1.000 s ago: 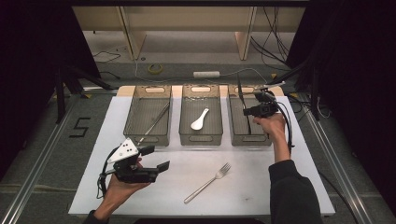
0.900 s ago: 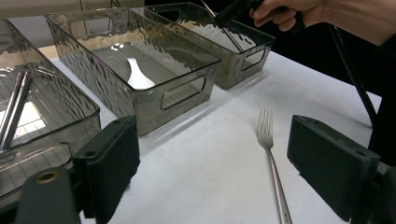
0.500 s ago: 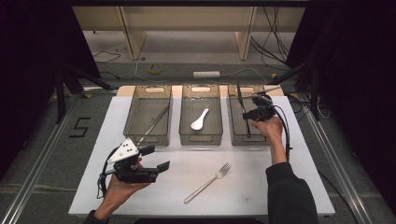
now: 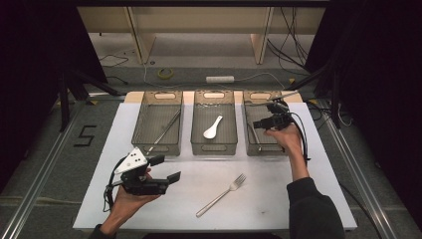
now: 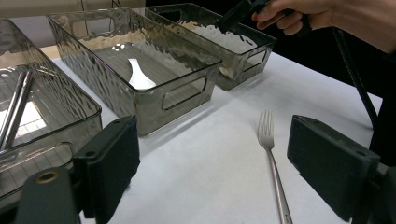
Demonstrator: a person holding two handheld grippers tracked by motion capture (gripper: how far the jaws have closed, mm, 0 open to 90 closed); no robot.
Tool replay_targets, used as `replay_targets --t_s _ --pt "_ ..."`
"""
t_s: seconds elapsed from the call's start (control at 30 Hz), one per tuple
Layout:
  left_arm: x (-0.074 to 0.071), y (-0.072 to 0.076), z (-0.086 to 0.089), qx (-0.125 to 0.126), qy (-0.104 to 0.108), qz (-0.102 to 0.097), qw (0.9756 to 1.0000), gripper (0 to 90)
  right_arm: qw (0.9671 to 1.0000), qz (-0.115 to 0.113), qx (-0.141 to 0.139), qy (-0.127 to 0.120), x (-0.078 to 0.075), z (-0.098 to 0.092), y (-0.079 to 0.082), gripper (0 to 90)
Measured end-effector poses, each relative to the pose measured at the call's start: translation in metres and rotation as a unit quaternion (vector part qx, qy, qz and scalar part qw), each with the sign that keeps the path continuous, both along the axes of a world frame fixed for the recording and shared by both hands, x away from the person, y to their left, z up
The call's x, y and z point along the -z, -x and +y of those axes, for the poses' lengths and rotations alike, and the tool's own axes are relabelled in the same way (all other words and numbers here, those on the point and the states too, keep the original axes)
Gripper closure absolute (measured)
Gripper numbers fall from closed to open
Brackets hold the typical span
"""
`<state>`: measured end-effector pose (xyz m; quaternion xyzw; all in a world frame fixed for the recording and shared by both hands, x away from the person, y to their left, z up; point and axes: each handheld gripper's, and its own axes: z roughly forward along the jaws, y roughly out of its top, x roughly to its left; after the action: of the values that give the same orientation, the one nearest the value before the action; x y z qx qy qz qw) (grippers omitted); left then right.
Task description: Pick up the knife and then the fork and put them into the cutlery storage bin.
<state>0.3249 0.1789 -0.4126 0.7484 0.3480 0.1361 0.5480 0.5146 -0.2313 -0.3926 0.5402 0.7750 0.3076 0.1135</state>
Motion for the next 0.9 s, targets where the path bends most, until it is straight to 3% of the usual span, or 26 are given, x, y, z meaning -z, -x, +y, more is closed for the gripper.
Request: replay_targets --t_s 0.17,0.43,0.67,0.77,0.9 --pt "0.0 0.0 0.0 -0.003 0.003 0.0 1.0 16.4 0.9991 -0.022 -0.034 -0.007 -0.009 0.009 0.018 37.7" --pt "0.0 0.0 0.002 -0.007 0.004 -0.001 1.0 16.4 0.9931 -0.068 -0.094 -0.018 -0.021 0.029 0.065 36.8" --pt "0.0 0.0 0.002 -0.008 0.005 -0.001 1.0 16.3 0.9876 -0.079 -0.131 -0.036 -0.015 0.044 0.103 35.4" --pt "0.0 0.0 0.001 -0.008 0.004 -0.002 1.0 16.3 0.9849 -0.087 -0.148 -0.026 -0.012 0.05 0.114 34.5" --pt "0.0 0.0 0.002 -0.009 0.004 -0.002 1.0 16.3 0.9832 -0.086 -0.158 -0.033 -0.006 0.054 0.125 33.6"
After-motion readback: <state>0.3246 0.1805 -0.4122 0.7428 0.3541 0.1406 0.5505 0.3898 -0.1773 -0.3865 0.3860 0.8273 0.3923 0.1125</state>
